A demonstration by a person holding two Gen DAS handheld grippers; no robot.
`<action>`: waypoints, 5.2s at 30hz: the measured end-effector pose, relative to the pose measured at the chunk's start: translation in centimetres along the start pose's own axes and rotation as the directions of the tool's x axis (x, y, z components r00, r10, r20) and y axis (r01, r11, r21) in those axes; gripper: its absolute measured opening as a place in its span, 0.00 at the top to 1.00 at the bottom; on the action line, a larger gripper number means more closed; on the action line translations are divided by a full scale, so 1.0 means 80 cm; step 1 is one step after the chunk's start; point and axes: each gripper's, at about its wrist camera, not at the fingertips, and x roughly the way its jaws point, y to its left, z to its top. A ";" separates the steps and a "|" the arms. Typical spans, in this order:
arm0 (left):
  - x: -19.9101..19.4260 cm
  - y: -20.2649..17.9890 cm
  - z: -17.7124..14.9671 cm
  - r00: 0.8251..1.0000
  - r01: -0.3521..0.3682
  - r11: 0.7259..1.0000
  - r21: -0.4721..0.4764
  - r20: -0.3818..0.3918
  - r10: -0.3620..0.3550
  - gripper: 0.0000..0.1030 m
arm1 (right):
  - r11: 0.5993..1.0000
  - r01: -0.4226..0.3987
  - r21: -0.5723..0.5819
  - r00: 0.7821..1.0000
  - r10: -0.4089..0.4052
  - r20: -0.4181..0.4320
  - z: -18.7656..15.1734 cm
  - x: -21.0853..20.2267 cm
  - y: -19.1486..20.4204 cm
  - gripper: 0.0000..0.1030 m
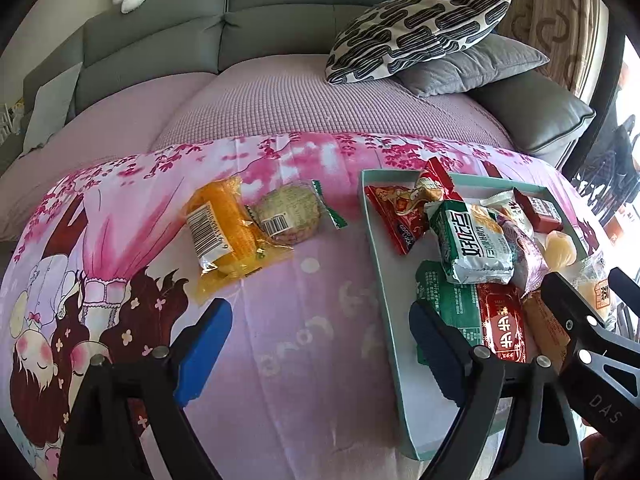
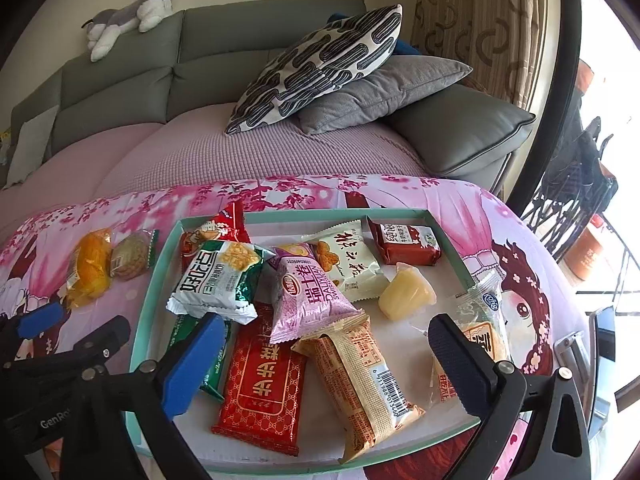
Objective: Organize snacks
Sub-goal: 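Withdraw both open tools from the tray toward the remaining snacks, then grasp the yellow bread packet with the left tool while the right tool grasps the round biscuit packet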
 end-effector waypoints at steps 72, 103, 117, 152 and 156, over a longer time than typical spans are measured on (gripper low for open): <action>0.089 0.129 0.067 0.997 -0.077 0.972 -0.224 -0.006 0.078 0.16 | 0.986 -0.074 -0.147 0.987 0.094 0.128 0.079 0.071 0.153 0.00; 0.078 0.210 0.049 0.988 -0.154 0.922 -0.354 -0.038 0.151 0.21 | 0.897 -0.377 -0.229 0.926 0.370 -0.074 0.052 0.091 0.224 0.21; 0.083 0.209 0.048 0.990 -0.143 0.927 -0.347 -0.046 0.136 0.21 | 0.907 -0.380 -0.180 0.921 0.353 -0.165 0.042 0.124 0.236 0.29; 0.075 0.193 0.053 0.998 -0.064 0.950 -0.305 -0.007 0.065 0.58 | 0.924 -0.347 -0.159 0.936 0.331 -0.119 0.049 0.117 0.227 0.52; 0.066 0.189 0.056 0.998 -0.054 0.953 -0.298 0.017 0.062 0.58 | 0.930 -0.336 -0.152 0.941 0.324 -0.095 0.053 0.109 0.221 0.52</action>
